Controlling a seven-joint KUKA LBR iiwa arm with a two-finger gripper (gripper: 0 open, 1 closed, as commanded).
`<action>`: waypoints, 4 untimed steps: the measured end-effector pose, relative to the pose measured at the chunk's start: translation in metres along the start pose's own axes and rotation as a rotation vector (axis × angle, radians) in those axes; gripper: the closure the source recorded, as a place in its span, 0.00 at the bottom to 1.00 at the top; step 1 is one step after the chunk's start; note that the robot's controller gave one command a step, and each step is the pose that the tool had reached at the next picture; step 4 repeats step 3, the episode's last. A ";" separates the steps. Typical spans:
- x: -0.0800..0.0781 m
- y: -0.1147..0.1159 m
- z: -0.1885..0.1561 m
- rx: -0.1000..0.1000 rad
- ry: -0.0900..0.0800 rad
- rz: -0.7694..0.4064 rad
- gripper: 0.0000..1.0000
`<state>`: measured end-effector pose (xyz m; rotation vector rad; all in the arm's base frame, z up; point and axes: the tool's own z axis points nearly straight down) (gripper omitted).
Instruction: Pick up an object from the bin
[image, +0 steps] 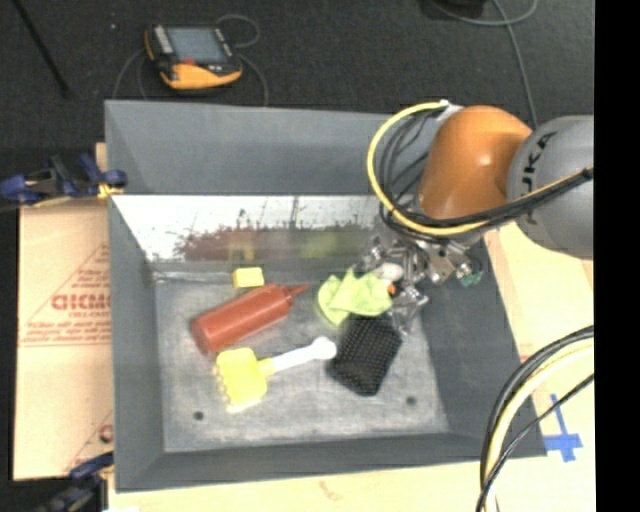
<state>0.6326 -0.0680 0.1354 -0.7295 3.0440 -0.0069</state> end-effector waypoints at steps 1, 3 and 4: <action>-0.003 -0.013 0.031 -0.007 0.006 -0.162 0.00; 0.000 0.005 0.055 0.003 0.014 0.293 1.00; 0.000 0.005 0.055 0.003 0.014 0.293 1.00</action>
Offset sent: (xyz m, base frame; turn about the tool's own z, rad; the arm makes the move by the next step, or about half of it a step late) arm -0.0058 0.0112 -0.0654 0.2950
